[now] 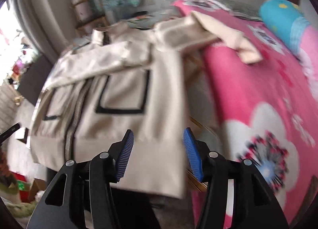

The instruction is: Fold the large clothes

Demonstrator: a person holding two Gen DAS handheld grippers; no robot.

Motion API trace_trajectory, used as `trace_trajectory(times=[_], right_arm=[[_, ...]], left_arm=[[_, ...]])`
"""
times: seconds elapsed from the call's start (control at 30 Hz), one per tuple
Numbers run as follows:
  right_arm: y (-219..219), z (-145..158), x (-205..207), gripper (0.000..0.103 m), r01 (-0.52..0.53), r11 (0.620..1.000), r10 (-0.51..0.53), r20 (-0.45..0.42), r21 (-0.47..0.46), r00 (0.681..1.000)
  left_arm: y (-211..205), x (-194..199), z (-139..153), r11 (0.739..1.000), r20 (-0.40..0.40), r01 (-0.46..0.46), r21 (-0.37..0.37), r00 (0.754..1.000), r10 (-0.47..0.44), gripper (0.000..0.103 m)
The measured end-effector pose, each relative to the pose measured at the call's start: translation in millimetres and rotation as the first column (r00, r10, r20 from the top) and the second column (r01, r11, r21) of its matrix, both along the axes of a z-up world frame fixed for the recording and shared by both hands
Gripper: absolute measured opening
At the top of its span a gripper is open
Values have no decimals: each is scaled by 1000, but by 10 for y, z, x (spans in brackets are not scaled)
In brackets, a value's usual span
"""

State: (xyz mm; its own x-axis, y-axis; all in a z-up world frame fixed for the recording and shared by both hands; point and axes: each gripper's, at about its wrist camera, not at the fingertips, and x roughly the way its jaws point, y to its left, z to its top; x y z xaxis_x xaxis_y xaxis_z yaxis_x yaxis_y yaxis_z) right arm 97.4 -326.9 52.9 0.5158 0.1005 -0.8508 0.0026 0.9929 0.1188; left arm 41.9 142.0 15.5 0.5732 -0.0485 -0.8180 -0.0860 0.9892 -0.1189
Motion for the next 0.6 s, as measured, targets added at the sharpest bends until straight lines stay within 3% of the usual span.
trace_trajectory(times=[0.13, 0.27, 0.3, 0.37, 0.4, 0.47, 0.53, 0.6], right_arm=[[346, -190, 366, 52, -67, 998, 67, -30, 19, 997], [512, -351, 576, 52, -97, 994, 100, -65, 53, 993], [527, -378, 614, 52, -99, 994, 102, -70, 56, 992], [543, -421, 659, 52, -98, 993, 103, -79, 60, 992], [533, -449, 685, 52, -94, 994, 99, -85, 60, 991], [512, -481, 740, 52, -85, 995, 90, -97, 55, 991], [485, -502, 785, 52, -74, 996, 78, -101, 46, 992], [463, -544, 827, 52, -69, 997, 74, -109, 45, 991]], left_arm=[[38, 681, -230, 1000, -57, -10, -6, 998, 10, 30], [53, 1262, -520, 997, -127, 9, 73, 992, 0, 30], [57, 1293, -545, 997, -131, 23, 74, 991, -13, 29], [-5, 1409, -571, 991, -123, 66, 117, 991, -52, 9], [-37, 1428, -562, 986, -126, 74, 147, 991, -55, 7], [-57, 1402, -471, 974, -101, 63, 216, 994, -42, 6], [-17, 1377, -419, 975, -85, 50, 215, 996, -33, 6], [7, 1401, -522, 974, -117, 61, 216, 992, -36, 7]])
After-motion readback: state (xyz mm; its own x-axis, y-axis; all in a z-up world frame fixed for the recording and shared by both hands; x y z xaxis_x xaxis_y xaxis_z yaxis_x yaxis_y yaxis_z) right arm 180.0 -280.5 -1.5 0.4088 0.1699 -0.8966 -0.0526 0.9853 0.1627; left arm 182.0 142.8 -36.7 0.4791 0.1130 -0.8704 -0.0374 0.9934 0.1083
